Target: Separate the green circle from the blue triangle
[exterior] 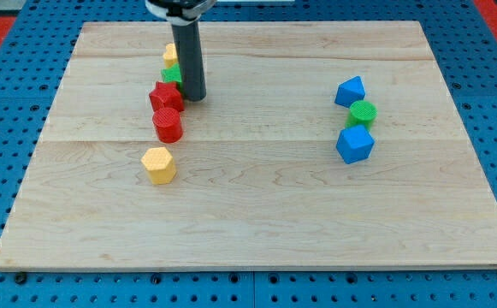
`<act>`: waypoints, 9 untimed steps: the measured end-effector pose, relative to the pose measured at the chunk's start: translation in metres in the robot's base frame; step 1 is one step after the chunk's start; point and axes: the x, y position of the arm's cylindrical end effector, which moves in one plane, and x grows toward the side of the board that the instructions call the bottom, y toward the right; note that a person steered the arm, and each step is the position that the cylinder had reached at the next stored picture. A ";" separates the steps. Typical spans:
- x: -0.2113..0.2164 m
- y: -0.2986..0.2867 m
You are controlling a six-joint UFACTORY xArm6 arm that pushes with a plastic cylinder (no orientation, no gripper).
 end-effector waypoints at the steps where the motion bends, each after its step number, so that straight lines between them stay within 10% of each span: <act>1: -0.016 0.026; 4: -0.026 0.016; 6: -0.016 0.183; 8: -0.093 0.255; 9: -0.027 0.359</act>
